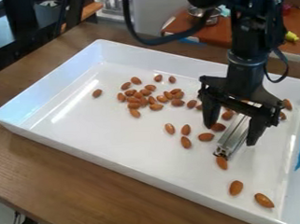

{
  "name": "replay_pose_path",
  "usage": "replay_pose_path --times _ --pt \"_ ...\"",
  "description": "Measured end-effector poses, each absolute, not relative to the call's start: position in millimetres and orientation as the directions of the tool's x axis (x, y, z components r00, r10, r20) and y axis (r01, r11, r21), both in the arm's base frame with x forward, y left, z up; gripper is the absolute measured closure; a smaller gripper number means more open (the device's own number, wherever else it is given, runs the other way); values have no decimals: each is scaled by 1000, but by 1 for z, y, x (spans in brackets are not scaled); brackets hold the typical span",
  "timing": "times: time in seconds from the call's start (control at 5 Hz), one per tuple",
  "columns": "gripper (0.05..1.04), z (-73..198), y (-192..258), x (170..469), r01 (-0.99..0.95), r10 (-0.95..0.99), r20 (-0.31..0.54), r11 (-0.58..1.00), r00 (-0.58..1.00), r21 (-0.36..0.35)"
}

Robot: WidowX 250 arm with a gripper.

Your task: Sweep into pile

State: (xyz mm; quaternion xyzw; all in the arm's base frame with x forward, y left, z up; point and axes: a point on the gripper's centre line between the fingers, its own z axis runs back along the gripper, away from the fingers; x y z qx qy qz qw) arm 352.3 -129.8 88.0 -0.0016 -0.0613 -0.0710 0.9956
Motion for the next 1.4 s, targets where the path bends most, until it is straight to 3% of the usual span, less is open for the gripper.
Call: replay_pose_path --times 0.2,0.6,1.4 --pt "137 83 -140 348 148 -148 111 989 983 7" --pt "698 88 -146 355 139 -137 121 990 983 -8" --pt "716 83 -81 359 60 -52 118 996 992 -61"
